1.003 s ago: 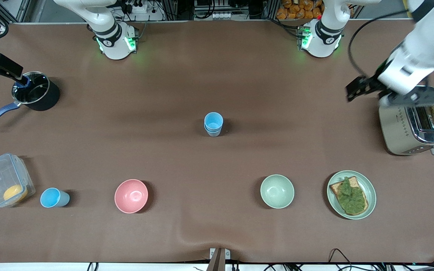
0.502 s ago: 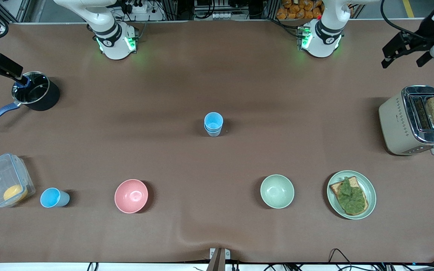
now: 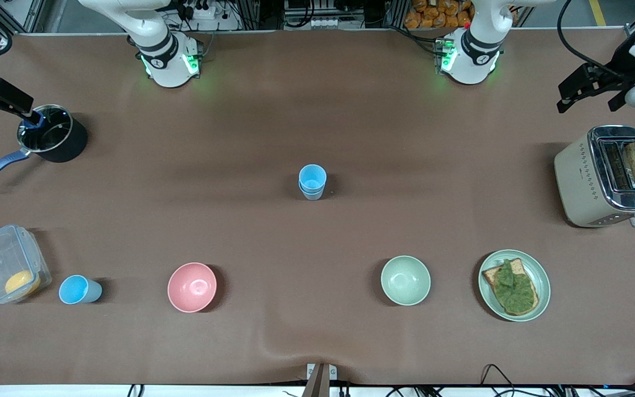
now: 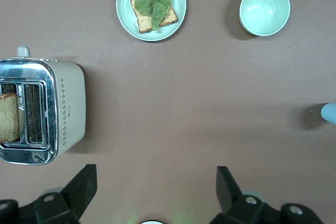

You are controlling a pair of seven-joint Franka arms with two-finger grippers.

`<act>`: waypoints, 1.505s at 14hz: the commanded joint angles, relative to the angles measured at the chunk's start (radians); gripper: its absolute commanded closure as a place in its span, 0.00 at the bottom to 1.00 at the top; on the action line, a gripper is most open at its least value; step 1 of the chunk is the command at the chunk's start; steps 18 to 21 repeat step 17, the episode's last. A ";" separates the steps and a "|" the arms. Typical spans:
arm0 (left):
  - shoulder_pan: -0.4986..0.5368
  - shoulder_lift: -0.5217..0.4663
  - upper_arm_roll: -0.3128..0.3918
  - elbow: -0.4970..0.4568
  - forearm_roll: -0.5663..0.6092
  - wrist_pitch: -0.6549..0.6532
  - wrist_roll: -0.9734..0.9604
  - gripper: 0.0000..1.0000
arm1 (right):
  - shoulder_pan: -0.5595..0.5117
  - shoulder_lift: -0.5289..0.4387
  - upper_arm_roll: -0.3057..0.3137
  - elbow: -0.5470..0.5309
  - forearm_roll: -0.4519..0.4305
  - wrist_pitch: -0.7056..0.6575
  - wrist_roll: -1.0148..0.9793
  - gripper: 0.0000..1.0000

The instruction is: Stack blue cups with both arms

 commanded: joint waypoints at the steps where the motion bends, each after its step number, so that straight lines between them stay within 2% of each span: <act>1: 0.005 0.006 -0.009 0.026 0.022 -0.025 0.010 0.00 | -0.002 -0.009 0.002 0.009 0.007 -0.015 -0.008 0.00; 21: 0.008 0.009 0.000 0.029 0.014 -0.025 0.023 0.00 | -0.002 -0.007 0.002 0.009 0.008 -0.016 -0.008 0.00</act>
